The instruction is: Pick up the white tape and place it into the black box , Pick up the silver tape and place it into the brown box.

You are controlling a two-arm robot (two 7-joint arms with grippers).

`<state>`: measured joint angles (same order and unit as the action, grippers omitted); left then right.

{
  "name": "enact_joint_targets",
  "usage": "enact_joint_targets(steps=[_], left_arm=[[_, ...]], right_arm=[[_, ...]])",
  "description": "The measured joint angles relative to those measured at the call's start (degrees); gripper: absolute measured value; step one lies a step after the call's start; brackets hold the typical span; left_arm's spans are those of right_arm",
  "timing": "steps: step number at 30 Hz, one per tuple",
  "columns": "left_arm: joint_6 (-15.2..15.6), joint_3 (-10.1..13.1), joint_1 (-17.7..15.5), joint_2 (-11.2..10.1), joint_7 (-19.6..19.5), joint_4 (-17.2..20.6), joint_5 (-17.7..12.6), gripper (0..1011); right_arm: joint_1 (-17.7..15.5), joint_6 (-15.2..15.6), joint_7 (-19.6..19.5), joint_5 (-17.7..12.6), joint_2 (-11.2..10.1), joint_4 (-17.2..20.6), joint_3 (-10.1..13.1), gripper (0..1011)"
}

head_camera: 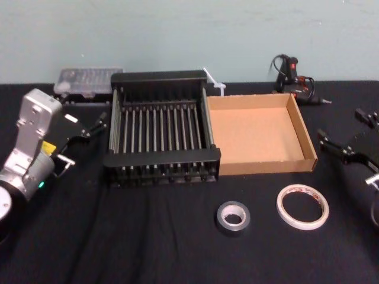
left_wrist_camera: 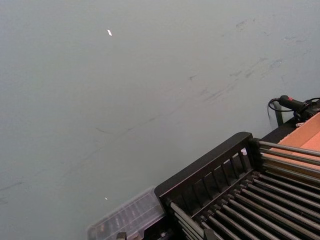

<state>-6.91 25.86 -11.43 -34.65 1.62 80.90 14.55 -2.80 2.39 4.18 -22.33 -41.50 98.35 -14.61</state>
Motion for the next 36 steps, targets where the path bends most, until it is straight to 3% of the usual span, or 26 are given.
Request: enact_joint_targets(steps=[8, 13, 36], left_arm=[[0.00, 0.00, 0.00, 0.00, 0.00, 0.00, 0.00, 1001], [0.00, 0.00, 0.00, 0.00, 0.00, 0.00, 0.00, 1001], [0.00, 0.00, 0.00, 0.00, 0.00, 0.00, 0.00, 1001]], right_arm=[[-7.10, 2.58, 1.75, -1.34, -3.31, 4.78, 3.37, 1002], [-9.27, 4.08, 3.10, -1.72, -3.72, 5.44, 3.94, 1002], [-7.21, 9.84, 8.36, -0.74, -0.11, 1.04, 2.38, 1002]])
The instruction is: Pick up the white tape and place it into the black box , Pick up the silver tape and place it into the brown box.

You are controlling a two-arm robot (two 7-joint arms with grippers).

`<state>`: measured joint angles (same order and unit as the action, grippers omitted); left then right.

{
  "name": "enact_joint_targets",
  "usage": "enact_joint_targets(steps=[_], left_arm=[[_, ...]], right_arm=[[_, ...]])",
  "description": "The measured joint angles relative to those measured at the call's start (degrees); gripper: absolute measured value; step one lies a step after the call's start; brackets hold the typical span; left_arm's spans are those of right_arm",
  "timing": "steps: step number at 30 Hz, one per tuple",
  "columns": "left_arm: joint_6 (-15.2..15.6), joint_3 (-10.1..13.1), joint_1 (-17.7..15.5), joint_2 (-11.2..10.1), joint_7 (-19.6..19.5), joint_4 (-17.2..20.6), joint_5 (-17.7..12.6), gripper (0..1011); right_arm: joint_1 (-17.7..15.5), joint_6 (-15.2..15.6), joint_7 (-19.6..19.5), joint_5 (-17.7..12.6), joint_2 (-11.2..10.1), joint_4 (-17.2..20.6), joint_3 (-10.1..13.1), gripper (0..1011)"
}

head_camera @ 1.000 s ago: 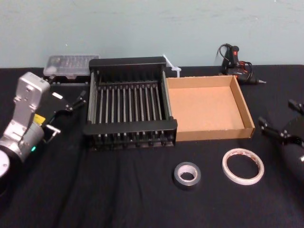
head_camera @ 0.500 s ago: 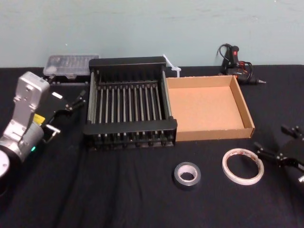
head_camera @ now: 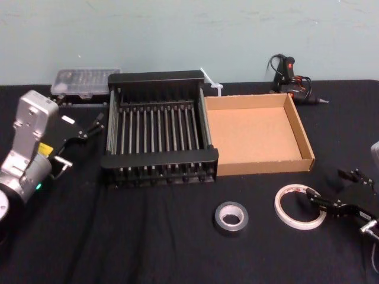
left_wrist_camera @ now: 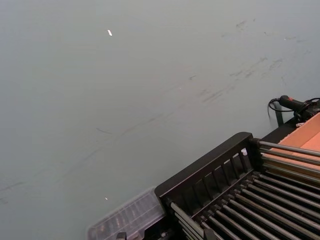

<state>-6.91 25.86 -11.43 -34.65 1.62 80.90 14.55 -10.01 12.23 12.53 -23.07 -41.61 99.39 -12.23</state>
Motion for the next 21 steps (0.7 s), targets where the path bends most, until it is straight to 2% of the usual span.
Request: enact_joint_targets(steps=[21], left_arm=[[0.00, 0.00, 0.00, 0.00, 0.00, 0.00, 0.00, 1001]], right_arm=[[2.47, 2.04, 3.98, 2.57, 2.97, -3.88, -0.37, 1002]])
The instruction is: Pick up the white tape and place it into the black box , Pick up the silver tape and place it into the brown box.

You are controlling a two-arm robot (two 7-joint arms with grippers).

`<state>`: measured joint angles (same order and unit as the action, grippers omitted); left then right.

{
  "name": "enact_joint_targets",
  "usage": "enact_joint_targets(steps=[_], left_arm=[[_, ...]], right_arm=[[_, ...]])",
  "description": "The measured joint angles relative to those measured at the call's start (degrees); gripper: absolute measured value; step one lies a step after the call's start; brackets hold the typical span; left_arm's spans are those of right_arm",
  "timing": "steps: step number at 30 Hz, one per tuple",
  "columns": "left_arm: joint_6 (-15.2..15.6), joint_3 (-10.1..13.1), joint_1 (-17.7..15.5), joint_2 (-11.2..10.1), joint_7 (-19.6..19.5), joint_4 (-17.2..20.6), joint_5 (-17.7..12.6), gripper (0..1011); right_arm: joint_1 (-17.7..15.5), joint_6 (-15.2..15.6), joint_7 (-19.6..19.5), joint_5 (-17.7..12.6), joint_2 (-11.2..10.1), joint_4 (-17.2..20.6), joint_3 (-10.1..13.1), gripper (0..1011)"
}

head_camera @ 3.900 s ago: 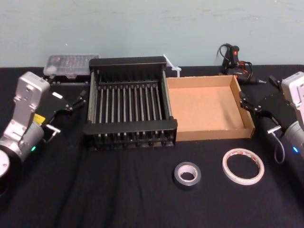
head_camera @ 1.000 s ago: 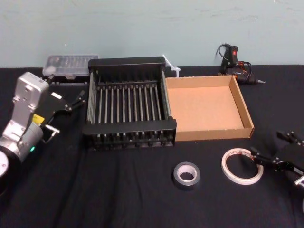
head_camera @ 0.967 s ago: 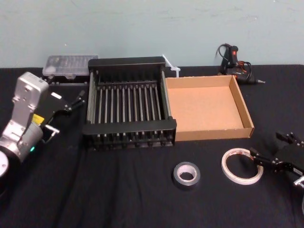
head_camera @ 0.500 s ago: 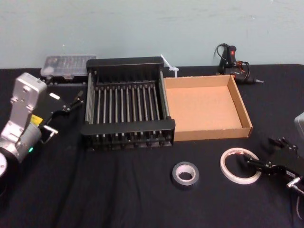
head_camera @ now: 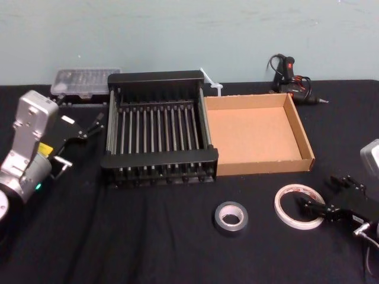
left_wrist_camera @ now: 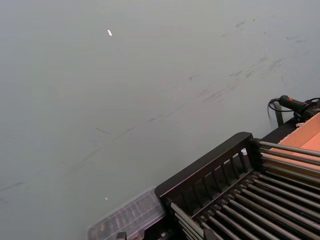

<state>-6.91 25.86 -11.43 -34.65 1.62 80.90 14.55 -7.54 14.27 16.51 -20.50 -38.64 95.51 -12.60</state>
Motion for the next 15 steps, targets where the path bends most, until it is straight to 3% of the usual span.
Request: enact_joint_targets(steps=[15], left_arm=[[0.00, 0.00, 0.00, 0.00, 0.00, 0.00, 0.00, 1001]], right_arm=[[0.56, 0.58, 1.54, 2.15, 1.85, -1.55, 0.42, 1002]])
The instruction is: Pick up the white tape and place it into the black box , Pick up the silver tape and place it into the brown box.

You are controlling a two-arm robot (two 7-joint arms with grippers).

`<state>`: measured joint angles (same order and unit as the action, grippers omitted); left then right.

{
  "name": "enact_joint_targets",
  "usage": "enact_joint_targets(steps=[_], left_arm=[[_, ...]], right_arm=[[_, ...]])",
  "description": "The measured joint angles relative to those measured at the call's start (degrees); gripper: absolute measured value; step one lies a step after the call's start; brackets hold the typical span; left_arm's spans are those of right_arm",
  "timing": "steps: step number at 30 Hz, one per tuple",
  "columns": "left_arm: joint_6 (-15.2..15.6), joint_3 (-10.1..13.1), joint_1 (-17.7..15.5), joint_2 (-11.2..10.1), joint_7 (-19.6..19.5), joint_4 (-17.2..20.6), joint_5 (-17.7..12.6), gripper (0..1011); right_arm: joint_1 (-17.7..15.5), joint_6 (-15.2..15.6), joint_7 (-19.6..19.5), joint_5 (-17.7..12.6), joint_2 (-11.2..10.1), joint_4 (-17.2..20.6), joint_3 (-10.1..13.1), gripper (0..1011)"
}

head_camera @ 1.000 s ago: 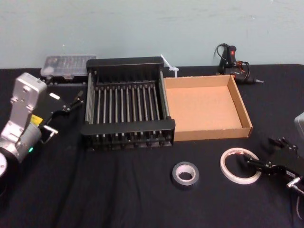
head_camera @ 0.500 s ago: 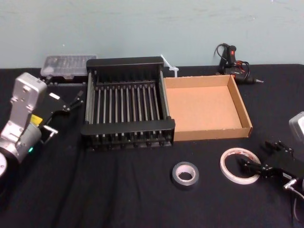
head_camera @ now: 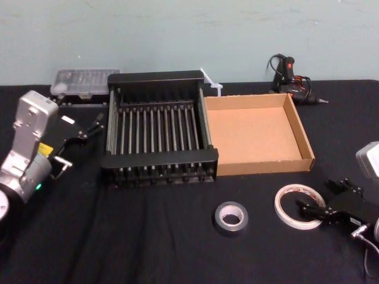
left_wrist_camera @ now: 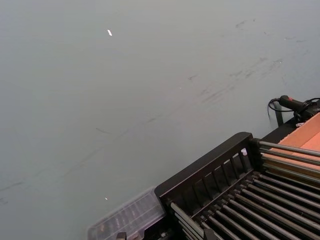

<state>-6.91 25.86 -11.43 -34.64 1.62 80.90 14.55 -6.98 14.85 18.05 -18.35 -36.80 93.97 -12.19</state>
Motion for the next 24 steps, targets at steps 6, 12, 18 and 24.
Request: enact_joint_targets(steps=[6, 12, 18, 24], left_arm=[[0.00, 0.00, 0.00, 0.00, 0.00, 0.00, 0.00, 1001], [0.00, 0.00, 0.00, 0.00, 0.00, 0.00, 0.00, 1001], [0.00, 0.00, 0.00, 0.00, 0.00, 0.00, 0.00, 1001], [0.00, 0.00, 0.00, 0.00, 0.00, 0.00, 0.00, 1001]], right_arm=[[0.01, 0.05, 0.52, 0.51, 0.76, -0.27, 0.65, 1002], [-0.07, 0.04, 0.62, 0.62, 0.97, -0.31, 0.93, 1002], [-0.07, 0.03, 0.59, 0.61, 0.88, -0.30, 0.84, 1002], [-0.07, 0.02, 0.56, 0.60, 0.83, -0.27, 0.77, 1002]])
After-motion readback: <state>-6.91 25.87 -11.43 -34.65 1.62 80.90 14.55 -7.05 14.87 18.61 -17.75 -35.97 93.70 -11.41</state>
